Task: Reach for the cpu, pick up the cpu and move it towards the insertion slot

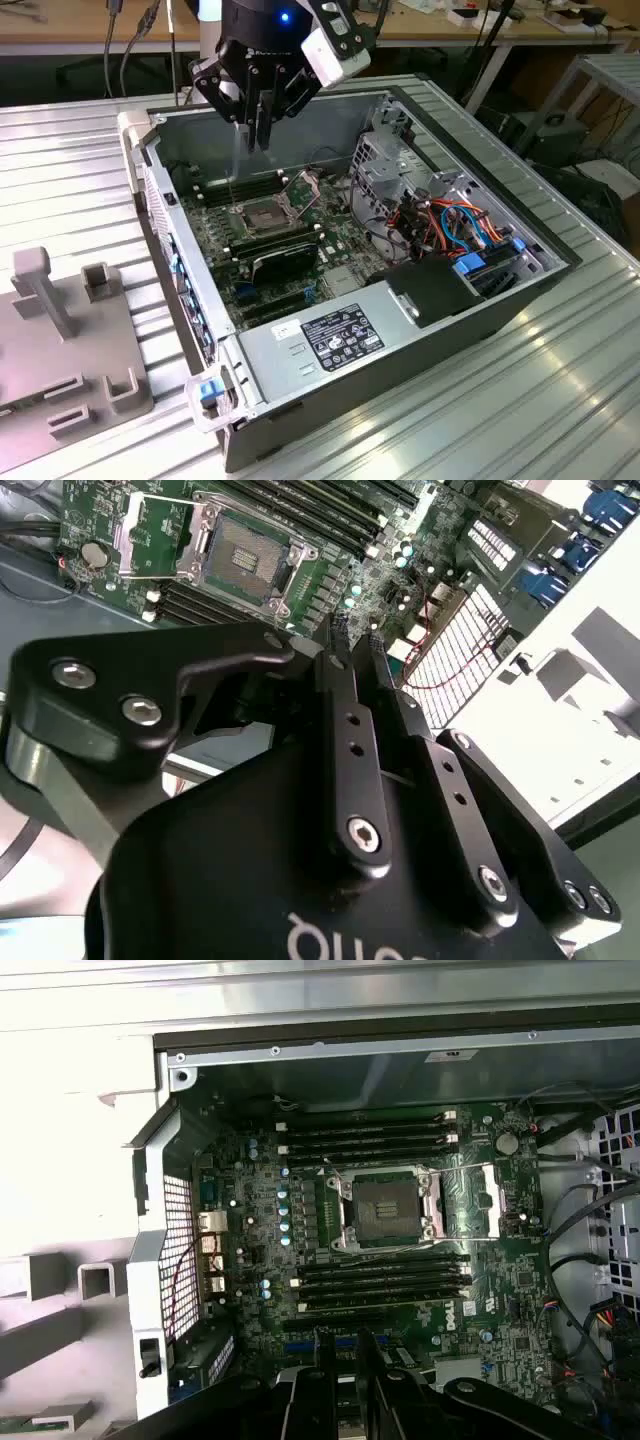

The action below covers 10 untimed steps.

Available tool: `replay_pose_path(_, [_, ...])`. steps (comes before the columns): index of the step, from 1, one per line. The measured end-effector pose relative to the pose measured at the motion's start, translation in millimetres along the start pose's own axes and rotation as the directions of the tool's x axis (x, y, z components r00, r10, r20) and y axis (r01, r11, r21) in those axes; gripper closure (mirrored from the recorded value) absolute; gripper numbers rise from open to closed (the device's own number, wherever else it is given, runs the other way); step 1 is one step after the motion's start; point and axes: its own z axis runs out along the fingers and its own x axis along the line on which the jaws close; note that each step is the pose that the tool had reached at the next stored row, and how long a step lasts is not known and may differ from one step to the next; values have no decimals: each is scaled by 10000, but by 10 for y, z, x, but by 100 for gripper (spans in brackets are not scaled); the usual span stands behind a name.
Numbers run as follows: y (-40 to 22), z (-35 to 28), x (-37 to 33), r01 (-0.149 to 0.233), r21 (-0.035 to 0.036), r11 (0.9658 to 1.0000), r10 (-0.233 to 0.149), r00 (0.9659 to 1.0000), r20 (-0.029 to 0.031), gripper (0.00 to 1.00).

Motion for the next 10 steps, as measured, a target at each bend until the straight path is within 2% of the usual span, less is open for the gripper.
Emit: replay_pose_path(10, [0, 0, 8, -2, 0, 10000, 2, 10000, 0, 77])
